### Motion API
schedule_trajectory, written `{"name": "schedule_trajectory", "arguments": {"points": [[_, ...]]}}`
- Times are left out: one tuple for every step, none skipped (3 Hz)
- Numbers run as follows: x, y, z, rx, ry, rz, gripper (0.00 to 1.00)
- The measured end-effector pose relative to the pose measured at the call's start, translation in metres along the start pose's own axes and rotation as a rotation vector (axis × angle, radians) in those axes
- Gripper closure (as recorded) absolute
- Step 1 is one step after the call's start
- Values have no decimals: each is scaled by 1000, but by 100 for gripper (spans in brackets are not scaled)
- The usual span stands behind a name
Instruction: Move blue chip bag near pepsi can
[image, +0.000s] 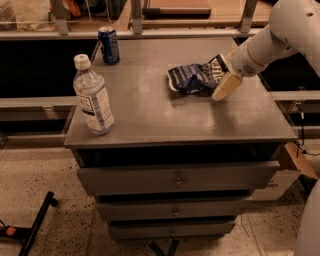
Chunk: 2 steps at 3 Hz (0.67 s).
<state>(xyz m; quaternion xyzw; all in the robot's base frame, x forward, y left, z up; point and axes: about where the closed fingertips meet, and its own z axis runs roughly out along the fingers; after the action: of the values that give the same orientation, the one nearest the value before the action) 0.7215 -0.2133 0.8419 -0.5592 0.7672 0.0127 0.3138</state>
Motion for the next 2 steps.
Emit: {"name": "schedule_trajectory", "arguments": {"points": [[-6, 1, 3, -9, -14, 0, 41], [-4, 9, 2, -19, 5, -16, 64]]}}
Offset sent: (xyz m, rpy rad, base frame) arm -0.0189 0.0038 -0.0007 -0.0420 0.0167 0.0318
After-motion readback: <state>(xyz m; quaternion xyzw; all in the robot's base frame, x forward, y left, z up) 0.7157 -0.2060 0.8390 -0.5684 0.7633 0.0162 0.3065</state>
